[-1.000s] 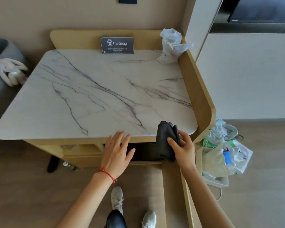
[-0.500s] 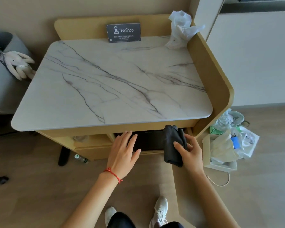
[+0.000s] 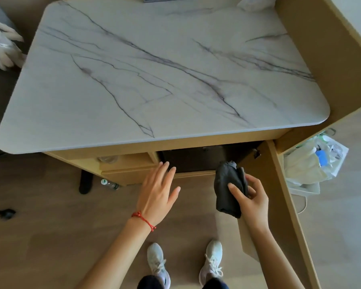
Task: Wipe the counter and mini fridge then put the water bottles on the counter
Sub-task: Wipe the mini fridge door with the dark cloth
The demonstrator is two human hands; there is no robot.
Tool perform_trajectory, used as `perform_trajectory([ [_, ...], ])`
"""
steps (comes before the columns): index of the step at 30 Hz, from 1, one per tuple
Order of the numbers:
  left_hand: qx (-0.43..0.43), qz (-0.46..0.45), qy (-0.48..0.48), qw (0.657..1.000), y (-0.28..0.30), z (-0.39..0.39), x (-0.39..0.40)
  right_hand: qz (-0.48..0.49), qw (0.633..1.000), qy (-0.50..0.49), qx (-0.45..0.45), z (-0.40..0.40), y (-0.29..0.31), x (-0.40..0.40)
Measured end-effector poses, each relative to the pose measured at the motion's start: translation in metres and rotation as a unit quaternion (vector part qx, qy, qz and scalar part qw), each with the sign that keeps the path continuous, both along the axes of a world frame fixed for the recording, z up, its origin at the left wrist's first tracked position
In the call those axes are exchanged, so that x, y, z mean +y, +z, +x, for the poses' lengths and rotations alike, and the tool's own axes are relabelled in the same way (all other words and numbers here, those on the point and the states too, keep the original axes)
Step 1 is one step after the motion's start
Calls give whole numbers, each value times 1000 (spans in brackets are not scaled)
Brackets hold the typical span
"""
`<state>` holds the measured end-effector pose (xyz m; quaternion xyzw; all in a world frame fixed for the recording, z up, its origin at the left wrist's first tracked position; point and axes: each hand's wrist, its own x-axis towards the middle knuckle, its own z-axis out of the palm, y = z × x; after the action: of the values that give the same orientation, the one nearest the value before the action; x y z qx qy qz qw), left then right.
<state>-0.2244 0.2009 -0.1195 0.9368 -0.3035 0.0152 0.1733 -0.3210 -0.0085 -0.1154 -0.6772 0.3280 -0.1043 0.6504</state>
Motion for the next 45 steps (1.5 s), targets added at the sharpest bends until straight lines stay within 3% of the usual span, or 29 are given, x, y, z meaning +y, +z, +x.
perform_trajectory([
  [5,-5,-27,19,999,-57,13,-10,-11,1000,20,-15,18,-57,-7],
  [18,-115,-78,25,990,-251,61,-20,-58,987,29,-144,66,-239,-16],
  [27,-273,-121,16,954,-350,116,-27,-131,944,0,-303,133,-370,-26],
  [34,-400,-112,-2,910,-403,140,-21,-183,896,-69,-398,160,-430,-28],
  [45,-499,-104,17,860,-448,172,-12,-249,839,-195,-443,201,-466,-21],
])
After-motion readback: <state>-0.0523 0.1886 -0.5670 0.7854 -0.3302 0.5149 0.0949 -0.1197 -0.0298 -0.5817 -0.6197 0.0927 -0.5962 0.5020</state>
